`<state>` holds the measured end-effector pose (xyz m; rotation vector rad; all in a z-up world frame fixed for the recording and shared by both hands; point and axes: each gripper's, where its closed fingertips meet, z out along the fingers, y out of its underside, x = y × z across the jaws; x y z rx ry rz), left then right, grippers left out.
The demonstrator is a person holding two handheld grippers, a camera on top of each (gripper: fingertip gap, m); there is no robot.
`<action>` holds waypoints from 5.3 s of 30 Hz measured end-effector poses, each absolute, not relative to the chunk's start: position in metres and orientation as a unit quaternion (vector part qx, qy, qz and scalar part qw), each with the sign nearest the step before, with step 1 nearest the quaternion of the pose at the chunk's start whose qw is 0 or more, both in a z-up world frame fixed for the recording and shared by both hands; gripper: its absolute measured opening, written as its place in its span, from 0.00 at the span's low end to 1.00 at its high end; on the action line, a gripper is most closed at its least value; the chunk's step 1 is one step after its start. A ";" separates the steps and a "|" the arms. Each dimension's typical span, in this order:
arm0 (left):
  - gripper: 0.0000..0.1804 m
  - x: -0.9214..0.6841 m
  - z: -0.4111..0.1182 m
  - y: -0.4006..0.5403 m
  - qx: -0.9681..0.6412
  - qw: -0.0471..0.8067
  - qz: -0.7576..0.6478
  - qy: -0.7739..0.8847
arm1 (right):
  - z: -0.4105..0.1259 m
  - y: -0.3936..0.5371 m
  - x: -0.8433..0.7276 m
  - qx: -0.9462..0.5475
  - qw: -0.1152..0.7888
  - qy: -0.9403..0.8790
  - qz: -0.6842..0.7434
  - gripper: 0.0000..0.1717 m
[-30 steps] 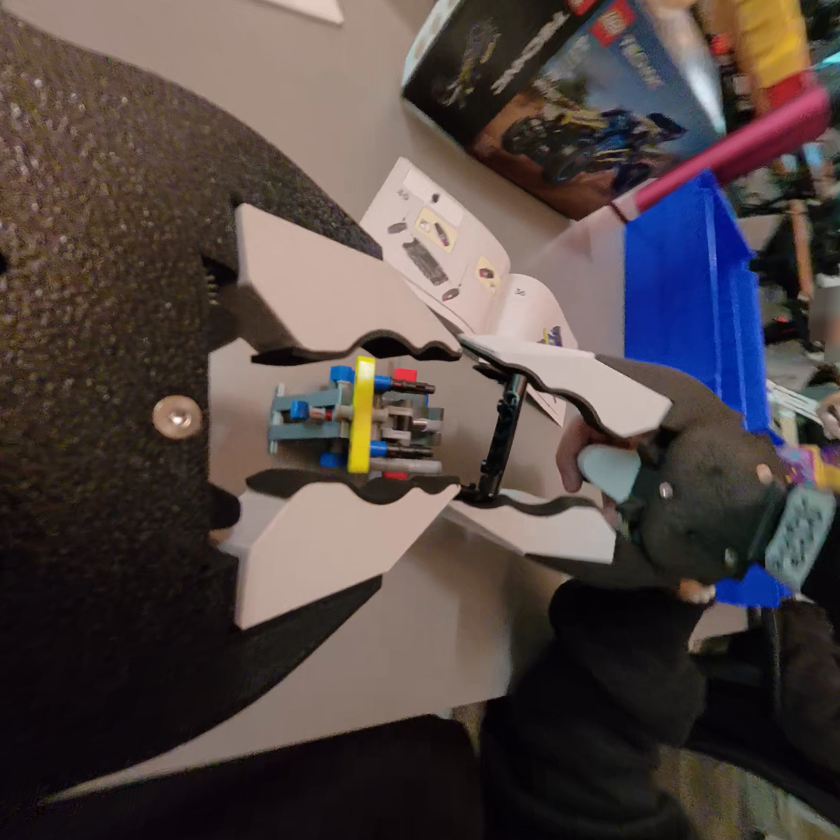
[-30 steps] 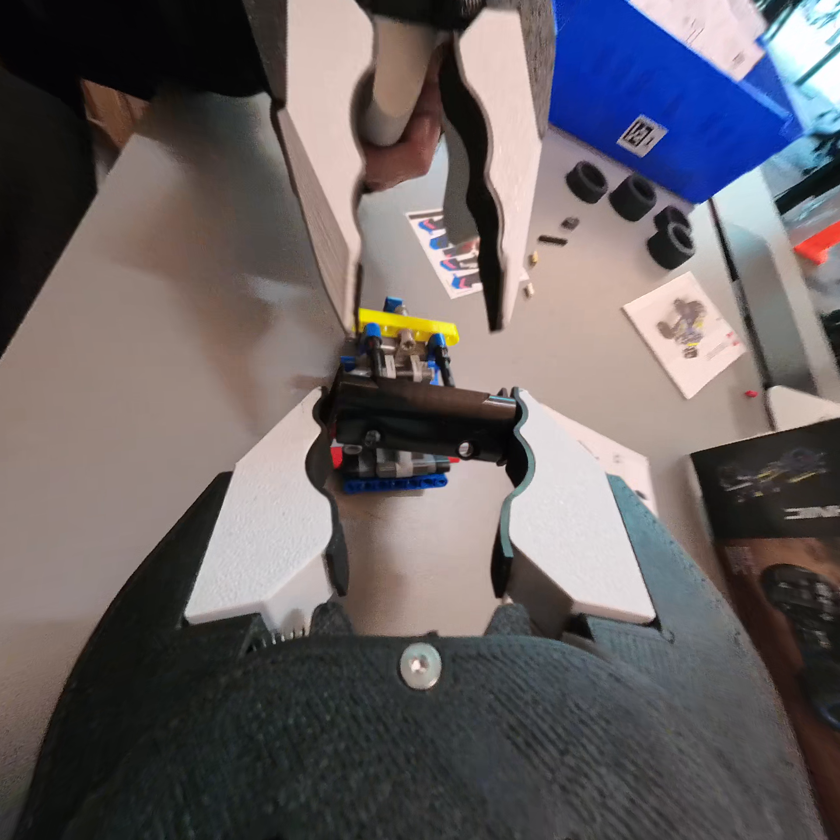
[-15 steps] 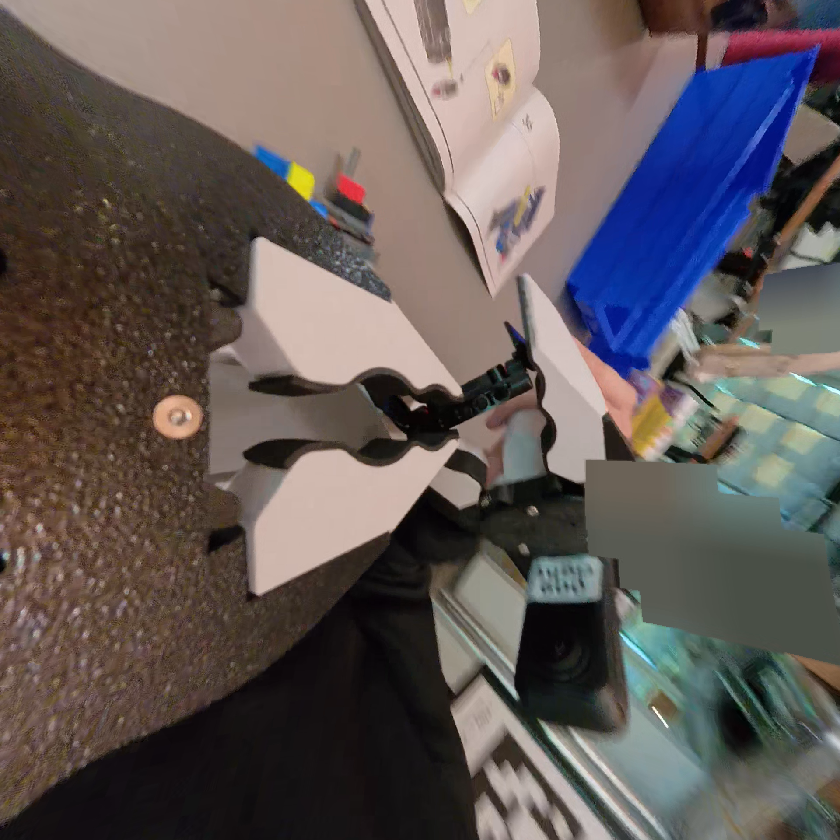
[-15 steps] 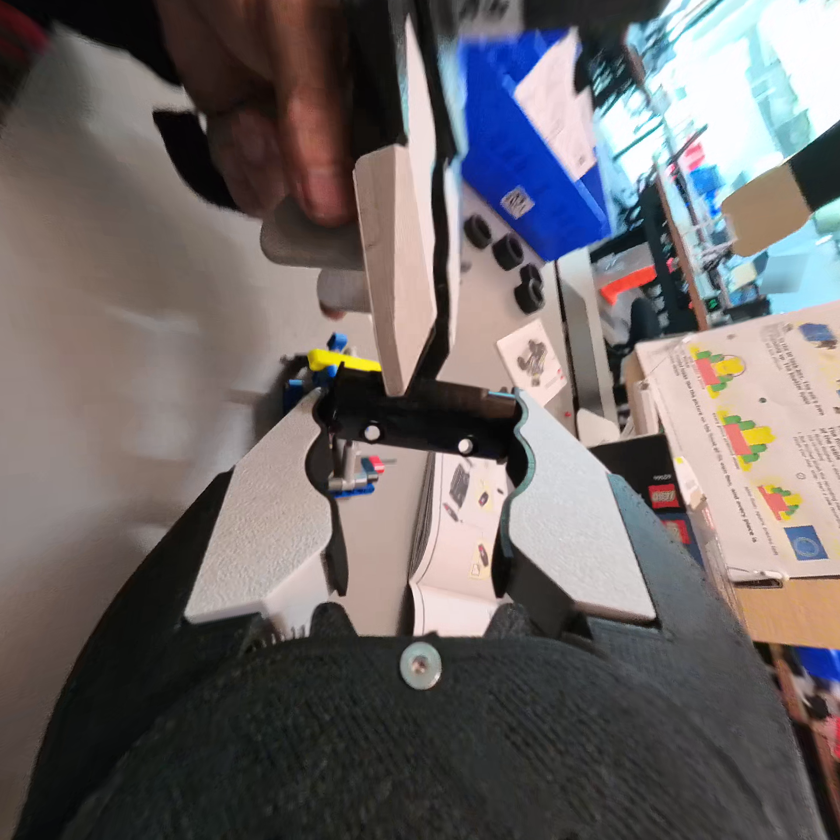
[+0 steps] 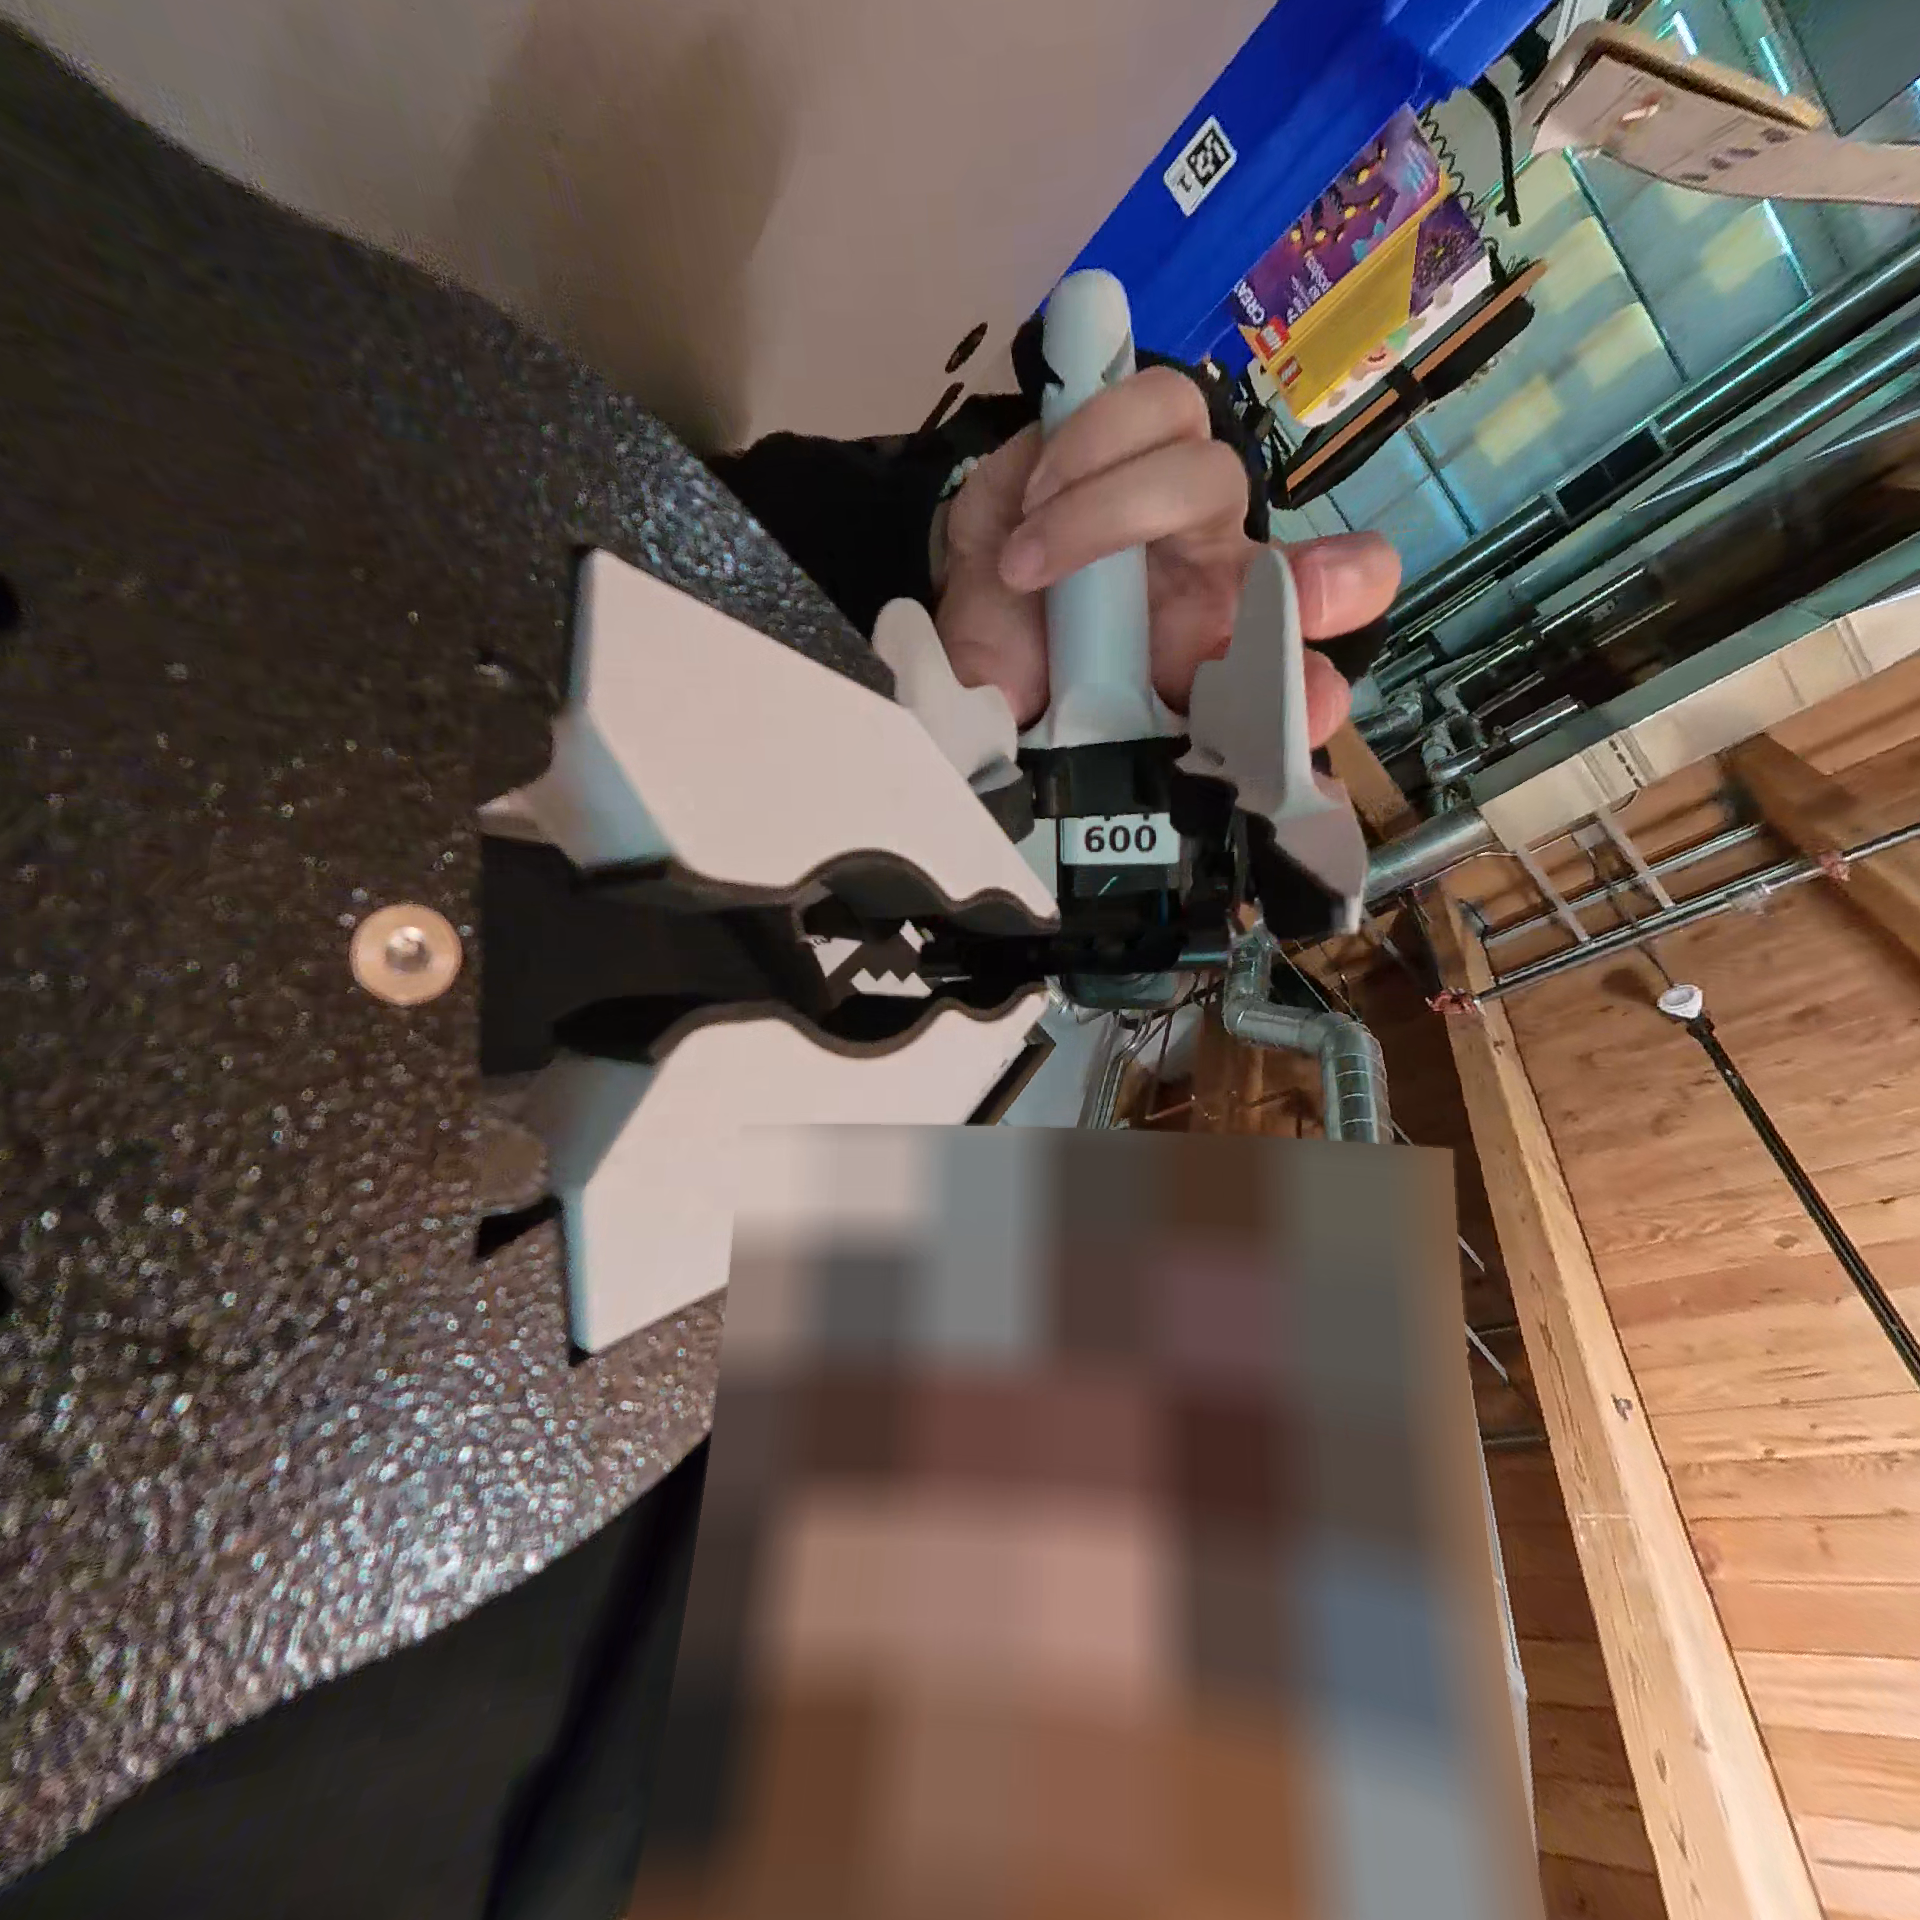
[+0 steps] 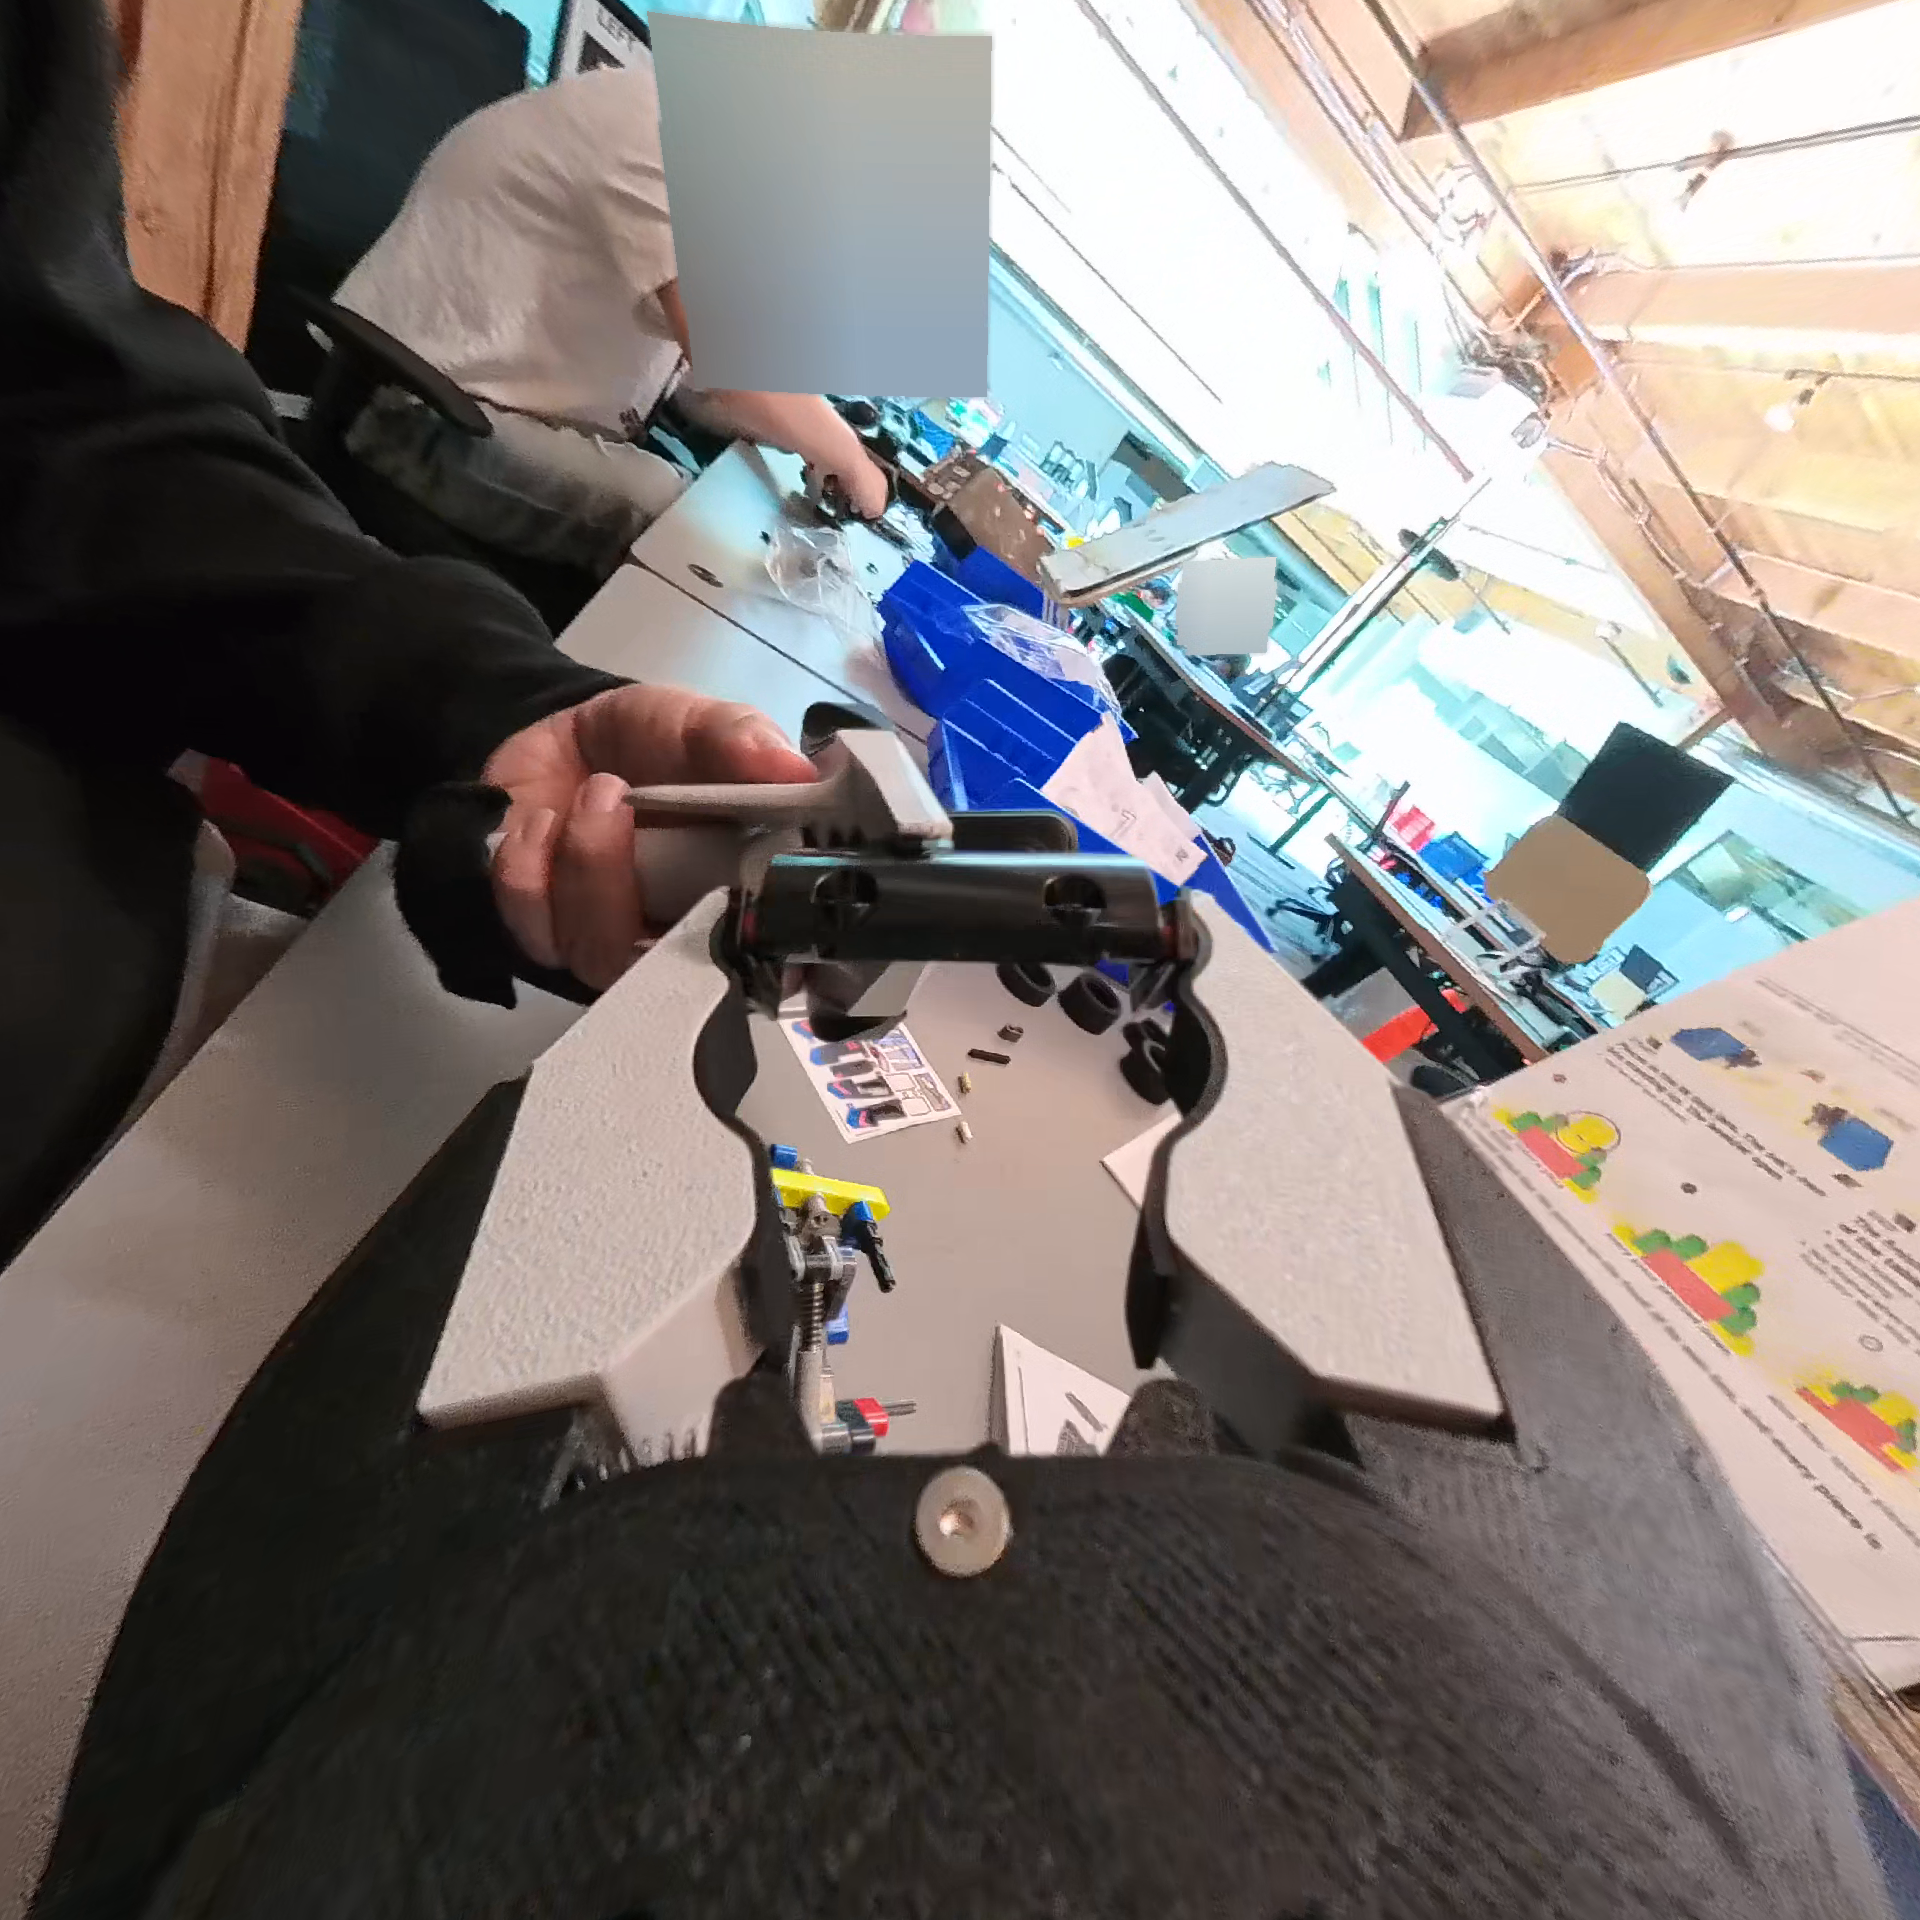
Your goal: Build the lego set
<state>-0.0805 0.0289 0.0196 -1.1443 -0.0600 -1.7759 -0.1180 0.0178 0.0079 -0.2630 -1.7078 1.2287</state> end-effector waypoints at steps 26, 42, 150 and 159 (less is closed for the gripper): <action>0.03 -0.096 0.008 0.031 -0.642 0.659 -0.367 0.138 | 0.011 0.034 -0.117 -0.162 0.473 -0.686 0.528 0.48; 0.03 -0.080 0.005 0.021 -0.663 0.635 -0.327 0.224 | 0.030 0.016 -0.104 -0.163 0.368 -0.635 0.659 0.16; 0.03 -0.120 0.076 0.015 -0.493 0.751 -0.436 0.055 | 0.046 0.000 -0.126 -0.273 0.252 -0.543 0.753 0.11; 0.03 -0.112 0.076 0.010 -0.498 0.727 -0.464 0.093 | 0.049 -0.008 -0.114 -0.239 0.159 -0.519 0.805 0.06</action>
